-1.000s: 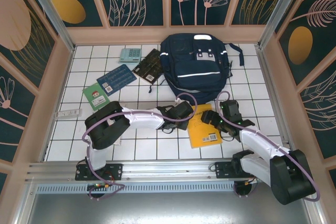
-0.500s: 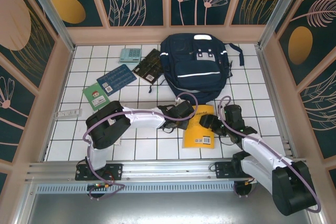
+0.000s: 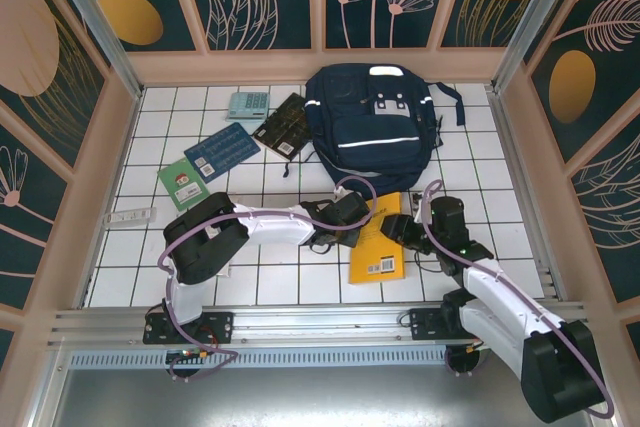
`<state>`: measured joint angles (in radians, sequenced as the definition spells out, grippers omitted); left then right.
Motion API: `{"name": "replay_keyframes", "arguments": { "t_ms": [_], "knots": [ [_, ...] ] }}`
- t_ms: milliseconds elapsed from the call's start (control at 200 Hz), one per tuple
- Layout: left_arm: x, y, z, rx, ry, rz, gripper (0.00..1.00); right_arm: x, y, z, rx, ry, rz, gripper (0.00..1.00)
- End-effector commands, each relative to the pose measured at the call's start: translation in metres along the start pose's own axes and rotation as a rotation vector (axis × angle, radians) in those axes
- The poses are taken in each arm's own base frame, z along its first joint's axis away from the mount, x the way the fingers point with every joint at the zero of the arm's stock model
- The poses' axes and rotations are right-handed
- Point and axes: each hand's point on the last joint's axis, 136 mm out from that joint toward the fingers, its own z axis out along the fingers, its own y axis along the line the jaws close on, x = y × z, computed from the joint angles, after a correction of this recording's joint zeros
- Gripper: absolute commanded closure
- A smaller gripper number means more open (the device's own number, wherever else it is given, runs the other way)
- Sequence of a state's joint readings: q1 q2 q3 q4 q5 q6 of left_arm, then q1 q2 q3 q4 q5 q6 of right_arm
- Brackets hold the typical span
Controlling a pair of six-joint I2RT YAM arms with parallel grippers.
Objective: Pack books, pencil case, and school supplies into a backpack
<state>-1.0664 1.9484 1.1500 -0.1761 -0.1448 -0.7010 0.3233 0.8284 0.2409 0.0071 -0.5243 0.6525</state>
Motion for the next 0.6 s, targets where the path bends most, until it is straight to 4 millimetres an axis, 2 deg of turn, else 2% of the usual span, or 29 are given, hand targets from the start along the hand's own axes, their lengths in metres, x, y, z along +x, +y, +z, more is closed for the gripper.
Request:
{"name": "replay_keyframes", "arguments": {
  "t_ms": [0,40,135,225,380,500,596],
  "knots": [
    [0.04,0.013,0.021,-0.029,0.111,0.009,1.0,-0.012,0.01,-0.006,0.018,-0.017,-0.05,0.91],
    [0.037,0.012,0.018,-0.03,0.101,0.009,1.0,-0.014,0.011,-0.008,0.03,-0.025,-0.059,1.0],
    [0.024,0.009,0.005,-0.028,0.061,0.002,1.0,-0.026,0.013,-0.016,0.059,-0.077,-0.075,1.0],
    [0.005,0.002,-0.016,-0.003,0.004,-0.007,0.91,-0.039,0.018,-0.027,0.081,-0.142,-0.092,1.0],
    [-0.029,-0.007,-0.05,0.006,-0.107,0.006,0.82,-0.058,0.033,-0.044,0.077,-0.223,-0.116,1.0],
    [-0.053,-0.01,-0.065,-0.006,-0.176,0.019,0.76,-0.074,0.039,-0.061,0.095,-0.331,-0.121,1.0],
    [-0.078,-0.011,-0.073,-0.036,-0.236,0.054,0.71,-0.085,0.034,-0.076,0.129,-0.439,-0.11,1.0]
  ]
}}
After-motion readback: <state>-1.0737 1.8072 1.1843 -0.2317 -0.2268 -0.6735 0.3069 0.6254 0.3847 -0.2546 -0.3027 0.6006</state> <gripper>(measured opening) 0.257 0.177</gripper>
